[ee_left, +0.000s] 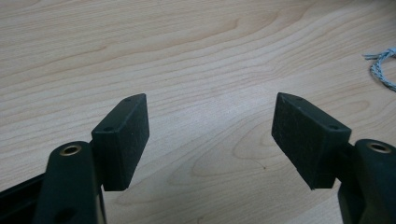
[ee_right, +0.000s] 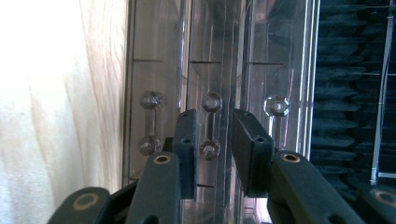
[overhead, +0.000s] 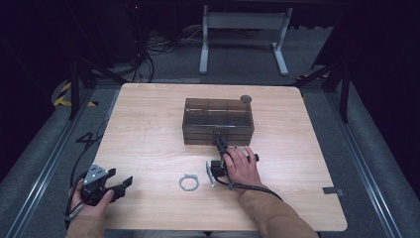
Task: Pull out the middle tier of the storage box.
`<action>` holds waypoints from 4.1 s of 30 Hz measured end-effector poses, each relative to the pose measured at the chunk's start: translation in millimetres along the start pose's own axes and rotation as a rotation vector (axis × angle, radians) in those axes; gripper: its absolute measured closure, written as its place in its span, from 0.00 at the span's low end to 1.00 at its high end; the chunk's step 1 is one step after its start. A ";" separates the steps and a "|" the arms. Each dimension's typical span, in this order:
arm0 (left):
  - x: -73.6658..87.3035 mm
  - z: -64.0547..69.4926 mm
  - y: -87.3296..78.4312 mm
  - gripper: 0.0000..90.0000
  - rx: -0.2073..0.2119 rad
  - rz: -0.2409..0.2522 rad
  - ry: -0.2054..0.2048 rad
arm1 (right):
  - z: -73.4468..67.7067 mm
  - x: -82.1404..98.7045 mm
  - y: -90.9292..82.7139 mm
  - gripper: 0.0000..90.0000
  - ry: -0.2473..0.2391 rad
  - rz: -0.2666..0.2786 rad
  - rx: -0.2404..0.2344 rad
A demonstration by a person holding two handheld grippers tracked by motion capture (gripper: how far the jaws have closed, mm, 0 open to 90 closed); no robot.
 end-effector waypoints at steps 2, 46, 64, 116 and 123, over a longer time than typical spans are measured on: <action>0.3 0.0 -0.5 0.32 -0.002 0.002 -0.002 | 0.5 -0.5 0.9 0.82 -0.004 0.003 0.000; -2.6 1.0 5.5 0.32 0.013 -0.006 0.012 | -0.3 -4.5 -1.0 0.90 -0.031 -0.019 -0.019; -14.4 4.9 22.4 0.31 0.050 -0.019 0.034 | 2.9 -7.2 -18.8 0.90 -0.028 0.000 -0.035; -19.2 5.6 29.1 0.31 0.057 -0.015 0.033 | 27.8 23.2 -74.9 0.65 0.342 0.160 -0.110; -19.2 5.8 29.1 0.31 0.055 -0.016 0.034 | 37.6 33.0 -85.3 0.63 0.461 0.193 -0.133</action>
Point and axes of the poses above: each handheld gripper's, and its own axes: y roughly forward along the jaws, x roughly out of its underside, z roughly to its right, the point moved 1 cm from there along y, roughly forward along the jaws, and after that the axes turned 9 degrees about x, right-handed, at the moved point
